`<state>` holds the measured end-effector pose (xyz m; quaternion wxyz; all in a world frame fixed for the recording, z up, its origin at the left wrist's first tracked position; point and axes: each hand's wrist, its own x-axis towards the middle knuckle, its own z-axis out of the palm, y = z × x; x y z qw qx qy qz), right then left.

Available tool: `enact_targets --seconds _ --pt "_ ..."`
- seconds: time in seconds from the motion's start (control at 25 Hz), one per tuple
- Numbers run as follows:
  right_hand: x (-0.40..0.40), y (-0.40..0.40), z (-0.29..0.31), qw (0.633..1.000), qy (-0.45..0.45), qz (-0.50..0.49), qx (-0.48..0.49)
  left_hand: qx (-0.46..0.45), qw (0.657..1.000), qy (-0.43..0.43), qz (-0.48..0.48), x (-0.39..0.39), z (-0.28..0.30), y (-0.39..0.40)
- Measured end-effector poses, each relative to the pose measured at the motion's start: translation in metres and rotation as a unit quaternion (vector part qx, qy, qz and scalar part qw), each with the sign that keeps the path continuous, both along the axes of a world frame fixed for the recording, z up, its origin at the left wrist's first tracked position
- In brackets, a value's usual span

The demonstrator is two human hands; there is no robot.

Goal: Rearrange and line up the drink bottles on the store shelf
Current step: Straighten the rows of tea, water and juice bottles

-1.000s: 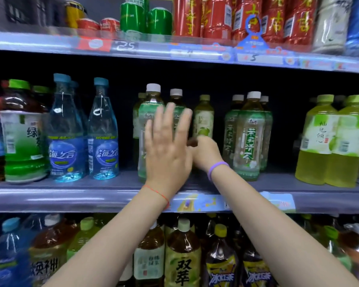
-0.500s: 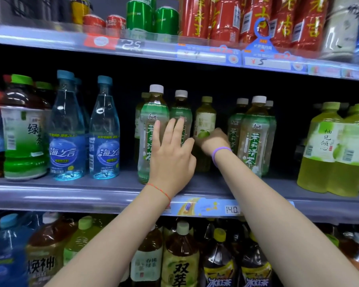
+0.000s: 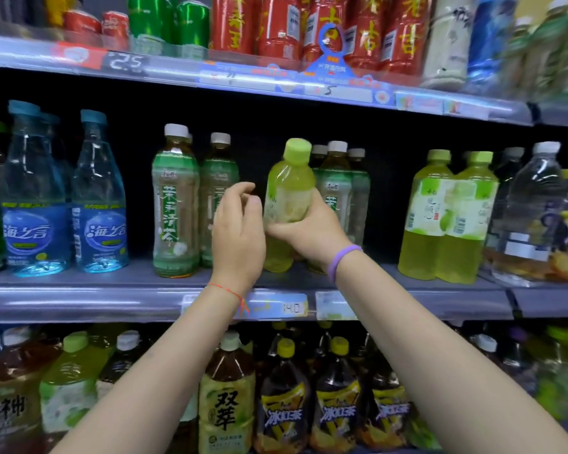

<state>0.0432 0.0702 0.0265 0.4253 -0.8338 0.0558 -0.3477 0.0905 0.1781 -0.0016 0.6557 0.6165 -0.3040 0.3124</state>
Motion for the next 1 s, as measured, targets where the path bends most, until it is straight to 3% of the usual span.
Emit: enact_targets --seconds 0.08,0.2,0.4,0.56,0.68,0.84,1.0 --pt "-0.013 -0.008 -0.01 0.999 -0.013 0.04 0.007 -0.041 0.993 0.085 -0.069 -0.003 0.001 -0.015" --pt "-0.042 -0.024 -0.014 0.997 -0.064 0.043 0.003 -0.036 0.986 0.146 -0.077 -0.01 -0.001 -0.04" --pt "-0.087 -0.059 0.011 0.979 -0.203 0.019 0.017 -0.009 0.989 0.136 -0.05 -0.03 -0.001 -0.082" --pt "-0.104 -0.096 0.018 0.975 -0.197 -0.09 -0.058 0.058 0.997 0.021 0.051 -0.052 -0.007 -0.112" --pt "-0.103 -0.126 0.015 0.972 -0.181 -0.126 -0.08 0.102 0.99 -0.003 0.099 -0.064 -0.009 -0.138" --pt "-0.092 -0.15 0.007 0.977 -0.119 -0.142 -0.102 0.133 0.982 0.063 0.117 -0.062 -0.009 -0.149" --pt "-0.078 -0.152 0.009 0.964 -0.072 -0.196 -0.162 0.229 0.946 0.163 0.159 -0.05 -0.004 -0.145"
